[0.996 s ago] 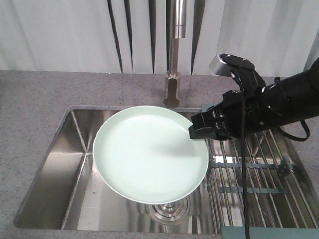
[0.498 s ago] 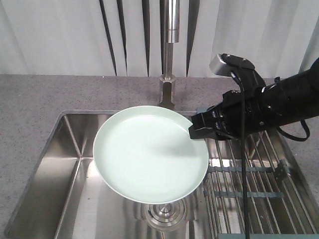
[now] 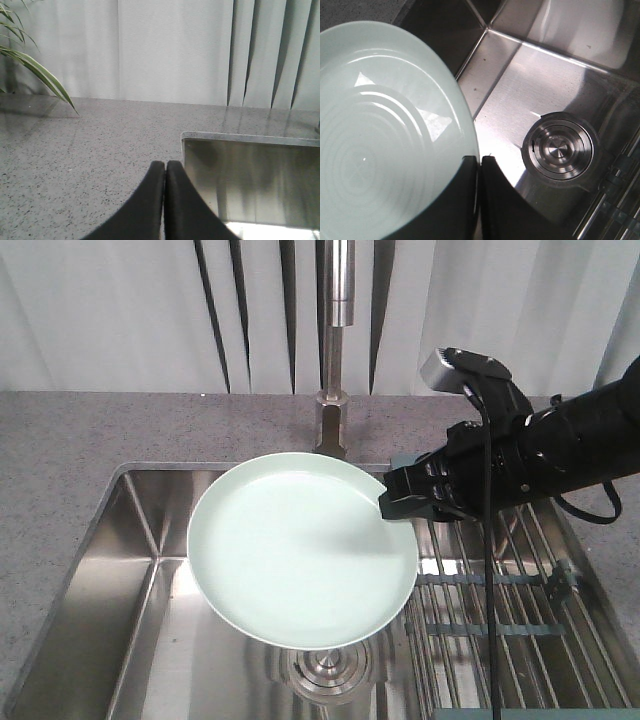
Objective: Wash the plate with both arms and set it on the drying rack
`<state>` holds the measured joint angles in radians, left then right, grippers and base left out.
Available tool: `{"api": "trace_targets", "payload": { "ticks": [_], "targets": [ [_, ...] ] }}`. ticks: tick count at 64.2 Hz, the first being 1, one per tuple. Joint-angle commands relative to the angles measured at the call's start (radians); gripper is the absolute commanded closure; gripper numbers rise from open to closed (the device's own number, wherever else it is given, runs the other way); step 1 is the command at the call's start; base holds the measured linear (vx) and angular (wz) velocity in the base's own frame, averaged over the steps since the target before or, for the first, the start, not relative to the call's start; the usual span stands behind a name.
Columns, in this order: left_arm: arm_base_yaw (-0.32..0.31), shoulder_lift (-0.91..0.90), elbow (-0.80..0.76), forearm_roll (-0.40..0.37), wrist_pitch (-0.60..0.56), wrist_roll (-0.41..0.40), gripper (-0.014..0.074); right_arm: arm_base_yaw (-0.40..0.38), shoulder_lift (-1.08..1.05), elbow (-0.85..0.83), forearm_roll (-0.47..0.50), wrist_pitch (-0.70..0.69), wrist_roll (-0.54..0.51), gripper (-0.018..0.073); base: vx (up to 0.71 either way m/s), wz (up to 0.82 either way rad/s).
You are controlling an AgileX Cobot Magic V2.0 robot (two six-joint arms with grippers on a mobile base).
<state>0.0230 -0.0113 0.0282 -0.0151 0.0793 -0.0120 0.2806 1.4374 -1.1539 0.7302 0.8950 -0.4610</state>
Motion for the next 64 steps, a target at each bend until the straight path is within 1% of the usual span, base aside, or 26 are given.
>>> {"api": "trace_targets", "payload": {
  "ticks": [1,50,64],
  "targets": [
    [0.001,-0.014,-0.029,-0.002,-0.074,-0.005,0.0603,-0.004,-0.036,-0.023,0.044,-0.025,-0.011,0.0566,0.0,-0.03],
    [0.001,-0.014,-0.029,-0.002,-0.074,-0.005,0.0603,-0.004,-0.036,-0.023,0.044,-0.025,-0.011,0.0566,0.0,0.0],
    [0.001,-0.014,-0.034,-0.002,-0.089,-0.005,0.0603,-0.004,-0.036,-0.023,0.044,-0.025,-0.011,0.0566,0.0,0.0]
  ]
}}
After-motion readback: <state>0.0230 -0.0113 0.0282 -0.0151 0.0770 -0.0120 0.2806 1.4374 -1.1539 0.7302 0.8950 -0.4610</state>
